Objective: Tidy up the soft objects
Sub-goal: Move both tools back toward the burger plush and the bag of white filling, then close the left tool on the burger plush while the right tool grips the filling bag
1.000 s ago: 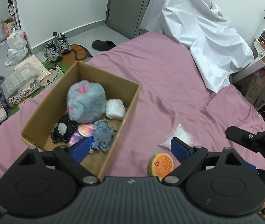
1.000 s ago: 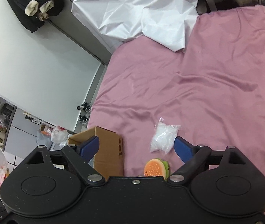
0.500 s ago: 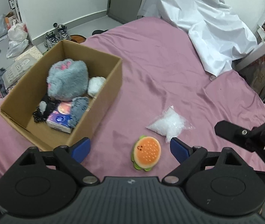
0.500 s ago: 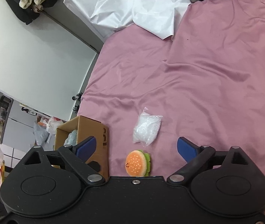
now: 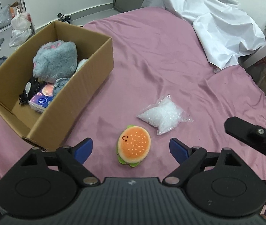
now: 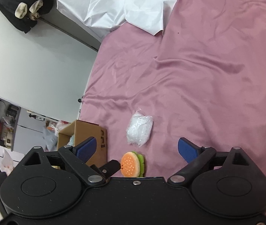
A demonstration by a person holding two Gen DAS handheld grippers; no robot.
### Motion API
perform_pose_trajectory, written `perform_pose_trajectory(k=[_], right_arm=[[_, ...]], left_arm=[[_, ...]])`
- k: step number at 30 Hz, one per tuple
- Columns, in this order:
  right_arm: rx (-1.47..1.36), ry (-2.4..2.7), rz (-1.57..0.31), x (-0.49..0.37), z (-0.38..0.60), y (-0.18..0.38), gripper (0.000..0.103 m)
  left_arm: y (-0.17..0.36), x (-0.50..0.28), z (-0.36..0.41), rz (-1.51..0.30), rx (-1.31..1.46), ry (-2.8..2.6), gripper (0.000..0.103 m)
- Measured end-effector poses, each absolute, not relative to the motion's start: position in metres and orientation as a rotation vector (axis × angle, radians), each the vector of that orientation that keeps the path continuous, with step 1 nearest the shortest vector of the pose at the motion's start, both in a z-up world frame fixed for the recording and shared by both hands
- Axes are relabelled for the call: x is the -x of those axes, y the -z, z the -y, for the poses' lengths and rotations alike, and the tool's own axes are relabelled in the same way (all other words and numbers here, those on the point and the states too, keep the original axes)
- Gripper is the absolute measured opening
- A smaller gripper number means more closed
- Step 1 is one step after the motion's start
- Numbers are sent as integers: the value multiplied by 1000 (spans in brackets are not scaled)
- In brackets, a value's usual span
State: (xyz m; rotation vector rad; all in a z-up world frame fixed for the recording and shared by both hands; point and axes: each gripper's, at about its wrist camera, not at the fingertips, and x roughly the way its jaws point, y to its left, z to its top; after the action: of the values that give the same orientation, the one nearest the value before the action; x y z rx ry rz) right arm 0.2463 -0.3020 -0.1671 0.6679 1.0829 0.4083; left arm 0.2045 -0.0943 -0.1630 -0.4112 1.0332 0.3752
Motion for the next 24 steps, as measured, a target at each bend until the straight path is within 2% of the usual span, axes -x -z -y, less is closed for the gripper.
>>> perform_pose_trajectory(k=[15,22,24], right_arm=[[-724,-364,-1104,-257,312,186,93],[-712,-368,-1120,-261,305,193,88],[-702,-376,-1124,-262,300,194,87]], left_arm=[[199,-220,101,-1083,427,-398,84],[214,-227,100,-1098,445,-407,84],[219,-227,99,-1100,455,-401,79]])
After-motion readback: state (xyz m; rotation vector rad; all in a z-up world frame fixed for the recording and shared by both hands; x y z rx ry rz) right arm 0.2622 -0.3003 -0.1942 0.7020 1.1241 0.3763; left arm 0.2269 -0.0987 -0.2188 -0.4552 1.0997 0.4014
